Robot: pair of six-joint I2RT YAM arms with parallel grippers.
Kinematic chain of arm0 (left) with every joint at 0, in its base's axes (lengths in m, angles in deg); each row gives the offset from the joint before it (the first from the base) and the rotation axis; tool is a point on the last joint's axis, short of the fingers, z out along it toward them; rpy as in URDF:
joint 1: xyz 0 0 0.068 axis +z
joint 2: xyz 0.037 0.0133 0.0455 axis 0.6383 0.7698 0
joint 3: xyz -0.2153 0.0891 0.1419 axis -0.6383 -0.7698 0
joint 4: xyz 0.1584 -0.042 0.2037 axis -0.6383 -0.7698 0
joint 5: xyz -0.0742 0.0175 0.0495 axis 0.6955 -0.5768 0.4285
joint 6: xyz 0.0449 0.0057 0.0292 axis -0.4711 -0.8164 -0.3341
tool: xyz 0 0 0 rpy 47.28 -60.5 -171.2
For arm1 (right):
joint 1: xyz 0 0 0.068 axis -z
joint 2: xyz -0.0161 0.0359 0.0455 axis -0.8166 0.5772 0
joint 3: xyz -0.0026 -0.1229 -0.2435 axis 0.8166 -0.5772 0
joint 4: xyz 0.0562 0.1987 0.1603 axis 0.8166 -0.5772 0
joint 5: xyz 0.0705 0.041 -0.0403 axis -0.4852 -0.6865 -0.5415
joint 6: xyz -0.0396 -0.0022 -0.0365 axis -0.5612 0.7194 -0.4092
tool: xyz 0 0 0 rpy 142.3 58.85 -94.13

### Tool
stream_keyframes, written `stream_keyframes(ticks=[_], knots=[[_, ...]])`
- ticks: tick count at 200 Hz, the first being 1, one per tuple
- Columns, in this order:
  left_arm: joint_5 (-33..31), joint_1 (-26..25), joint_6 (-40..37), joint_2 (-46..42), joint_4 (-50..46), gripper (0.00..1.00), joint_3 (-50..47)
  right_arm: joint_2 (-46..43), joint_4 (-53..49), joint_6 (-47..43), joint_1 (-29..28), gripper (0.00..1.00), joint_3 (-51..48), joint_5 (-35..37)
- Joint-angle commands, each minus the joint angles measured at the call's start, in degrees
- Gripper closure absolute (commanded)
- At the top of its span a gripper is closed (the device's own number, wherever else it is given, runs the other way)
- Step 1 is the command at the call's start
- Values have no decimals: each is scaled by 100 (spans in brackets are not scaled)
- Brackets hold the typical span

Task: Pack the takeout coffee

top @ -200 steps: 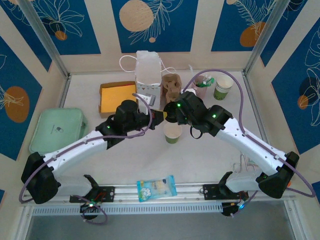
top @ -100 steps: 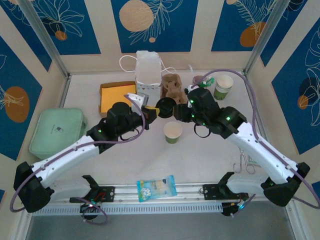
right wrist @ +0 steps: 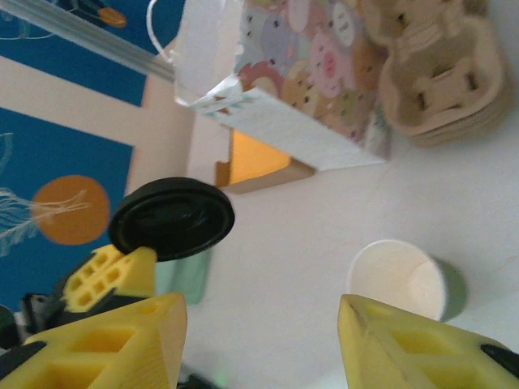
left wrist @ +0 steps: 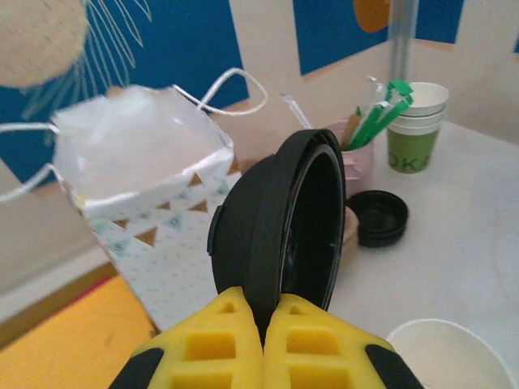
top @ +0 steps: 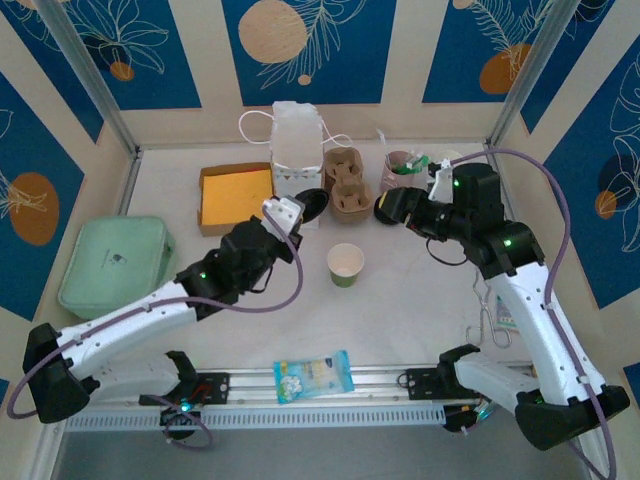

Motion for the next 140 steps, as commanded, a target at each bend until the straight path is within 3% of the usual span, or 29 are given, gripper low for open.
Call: stream_keyframes(ticks=[1,54,130,140], knots=[[-1395,-337,-1777,106,1226,100,-343,-54,558,584,260,47,-157,-1503],[-1963,-1098,-4428,477,3787,100,-859,166,1207,1172,562,48,-235,-2501],[-1829,-1676,-7388,1479,7443,100,-1130,745,1625,1545,327,49,33,-2812],[-1825,-1733,-7604,1604,7565,100,-1085,770,1688,1572,292,49,69,-2841]])
